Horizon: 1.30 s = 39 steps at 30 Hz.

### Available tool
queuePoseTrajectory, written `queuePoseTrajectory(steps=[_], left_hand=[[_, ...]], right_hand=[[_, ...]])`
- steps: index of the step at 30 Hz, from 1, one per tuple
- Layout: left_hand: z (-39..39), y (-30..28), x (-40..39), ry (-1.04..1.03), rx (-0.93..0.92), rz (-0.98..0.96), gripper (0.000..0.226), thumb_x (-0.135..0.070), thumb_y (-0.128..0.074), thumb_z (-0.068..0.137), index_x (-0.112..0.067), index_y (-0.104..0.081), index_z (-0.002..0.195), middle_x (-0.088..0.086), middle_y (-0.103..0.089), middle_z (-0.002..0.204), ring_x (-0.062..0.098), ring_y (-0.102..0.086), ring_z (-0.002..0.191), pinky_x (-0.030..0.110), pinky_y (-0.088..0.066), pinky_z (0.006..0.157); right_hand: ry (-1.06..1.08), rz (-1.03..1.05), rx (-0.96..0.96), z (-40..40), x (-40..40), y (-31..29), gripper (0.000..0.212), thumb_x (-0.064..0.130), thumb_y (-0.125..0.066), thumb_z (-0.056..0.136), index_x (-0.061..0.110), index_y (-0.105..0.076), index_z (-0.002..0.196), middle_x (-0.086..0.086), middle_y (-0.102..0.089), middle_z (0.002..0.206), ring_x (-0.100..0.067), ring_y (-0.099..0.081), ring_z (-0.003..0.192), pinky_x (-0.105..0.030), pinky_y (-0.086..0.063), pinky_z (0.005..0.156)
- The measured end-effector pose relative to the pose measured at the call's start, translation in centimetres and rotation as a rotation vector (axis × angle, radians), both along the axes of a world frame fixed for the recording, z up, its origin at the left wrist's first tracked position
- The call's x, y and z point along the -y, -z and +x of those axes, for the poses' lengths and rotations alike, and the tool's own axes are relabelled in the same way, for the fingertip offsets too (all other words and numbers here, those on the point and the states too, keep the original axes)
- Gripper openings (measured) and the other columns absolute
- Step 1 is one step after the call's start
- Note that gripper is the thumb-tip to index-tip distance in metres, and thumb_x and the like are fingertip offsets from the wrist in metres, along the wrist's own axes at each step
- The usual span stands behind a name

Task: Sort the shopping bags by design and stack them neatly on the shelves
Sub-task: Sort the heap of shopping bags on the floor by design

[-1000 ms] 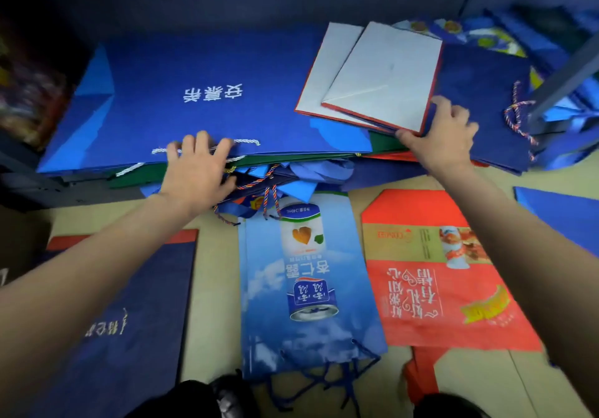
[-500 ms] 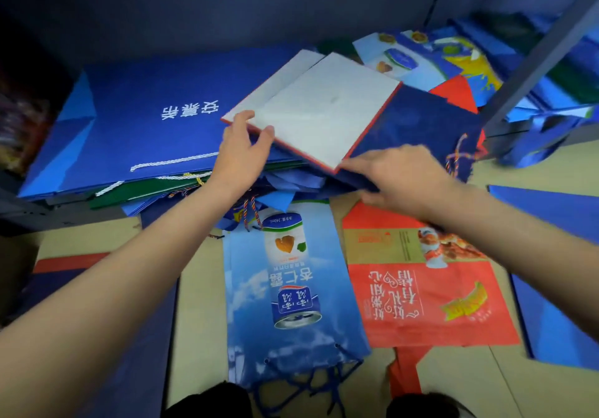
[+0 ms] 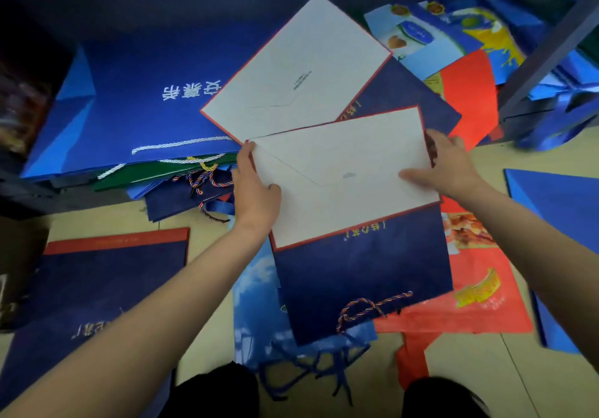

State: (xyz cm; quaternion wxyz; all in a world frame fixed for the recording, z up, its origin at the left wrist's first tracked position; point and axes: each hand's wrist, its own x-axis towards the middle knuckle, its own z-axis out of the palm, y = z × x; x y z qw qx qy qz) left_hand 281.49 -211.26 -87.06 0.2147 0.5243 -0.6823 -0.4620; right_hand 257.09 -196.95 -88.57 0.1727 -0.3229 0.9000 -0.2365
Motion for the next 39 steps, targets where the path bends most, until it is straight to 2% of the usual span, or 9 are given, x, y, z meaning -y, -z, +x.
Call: queuePoseTrajectory(steps=[3,9,13,17,20,26,32,37,39], left_hand=[[1.5,0.4,0.4,-0.065,-0.018,0.053,0.076,0.012,-0.046,0.076,-0.026,-0.032,0.141,0.015,-0.046,0.128,0.034,-0.051,0.112,0.047,-0.043,0.099],[2.6,-3.2,2.2,-0.075,-0.152,-0.029,0.076,-0.013,-0.049,0.070,-0.032,-0.032,0.142,0.007,-0.051,0.124,0.026,-0.053,0.108,0.048,-0.047,0.095],[0.6,-5.3,6.4,-0.073,-0.042,-0.116,0.076,-0.024,-0.050,0.074,-0.018,-0.026,0.146,0.016,-0.044,0.134,0.032,-0.049,0.117,0.044,-0.042,0.100],[1.0,-3.4,3.3,0.063,0.184,-0.098,0.069,-0.015,-0.053,0.087,-0.006,-0.021,0.148,0.027,-0.025,0.145,0.037,-0.025,0.134,0.040,-0.024,0.110],[1.0,-1.6,0.7,0.206,0.175,-0.061,0.066,-0.015,-0.053,0.088,-0.012,-0.025,0.148,0.016,-0.013,0.153,0.032,-0.026,0.137,0.033,-0.026,0.110],[1.5,-2.1,2.2,0.059,0.131,-0.002,0.044,-0.014,-0.050,0.092,-0.007,-0.041,0.134,0.014,-0.025,0.145,0.026,-0.038,0.127,0.022,-0.030,0.094],[3.5,-3.4,1.7,-0.033,0.131,0.093,0.039,-0.018,-0.052,0.090,-0.007,-0.046,0.127,0.014,-0.031,0.140,0.026,-0.039,0.121,0.022,-0.031,0.088],[4.5,-7.6,0.1,0.096,0.067,0.288,0.069,-0.044,-0.059,0.062,-0.012,-0.050,0.123,0.017,-0.044,0.136,0.031,-0.040,0.126,0.040,-0.035,0.105],[4.8,-10.8,-0.3,0.107,-0.010,0.297,0.054,-0.037,-0.058,0.079,-0.008,-0.050,0.124,0.019,-0.048,0.133,0.033,-0.045,0.124,0.045,-0.038,0.101]], right_hand=[[0.043,-0.112,0.085,0.9,-0.8,-1.2,0.050,0.011,-0.077,0.075,0.002,-0.057,0.120,-0.008,-0.059,0.101,-0.021,-0.052,0.086,-0.025,-0.035,0.068],[0.047,-0.401,0.104,0.4,2.9,-9.3,0.025,0.012,-0.073,0.079,0.017,-0.063,0.102,-0.001,-0.055,0.074,-0.013,-0.049,0.066,-0.031,-0.046,0.064],[-0.086,-0.173,-0.244,-3.0,10.1,-11.9,0.061,0.028,-0.066,0.086,0.010,-0.040,0.138,-0.014,-0.053,0.131,-0.028,-0.050,0.119,-0.033,-0.035,0.099],[-0.203,0.338,-0.061,-5.3,9.5,-6.6,0.100,0.054,-0.065,0.078,0.005,-0.013,0.149,-0.016,-0.025,0.153,-0.033,-0.029,0.138,-0.037,-0.025,0.111],[-0.139,0.385,0.010,-5.6,6.7,-3.9,0.115,0.064,-0.065,0.063,0.009,-0.011,0.149,-0.020,-0.025,0.151,-0.037,-0.029,0.137,-0.043,-0.026,0.112],[-0.124,0.162,-0.030,-2.6,5.2,-3.2,0.090,0.040,-0.080,0.070,0.003,-0.036,0.139,-0.018,-0.044,0.140,-0.034,-0.040,0.129,-0.040,-0.033,0.107],[-0.203,0.065,-0.001,0.6,4.8,-9.0,0.062,0.021,-0.079,0.074,0.001,-0.053,0.127,-0.016,-0.057,0.120,-0.028,-0.053,0.109,-0.025,-0.036,0.079],[-0.121,-0.142,0.194,4.9,4.4,-17.1,0.044,0.003,-0.075,0.075,0.019,-0.056,0.111,-0.006,-0.057,0.093,-0.018,-0.051,0.081,-0.021,-0.039,0.062],[-0.212,-0.227,0.058,7.7,4.4,-21.0,0.043,0.001,-0.075,0.073,0.019,-0.056,0.107,-0.006,-0.055,0.093,-0.018,-0.050,0.084,-0.026,-0.037,0.066]])
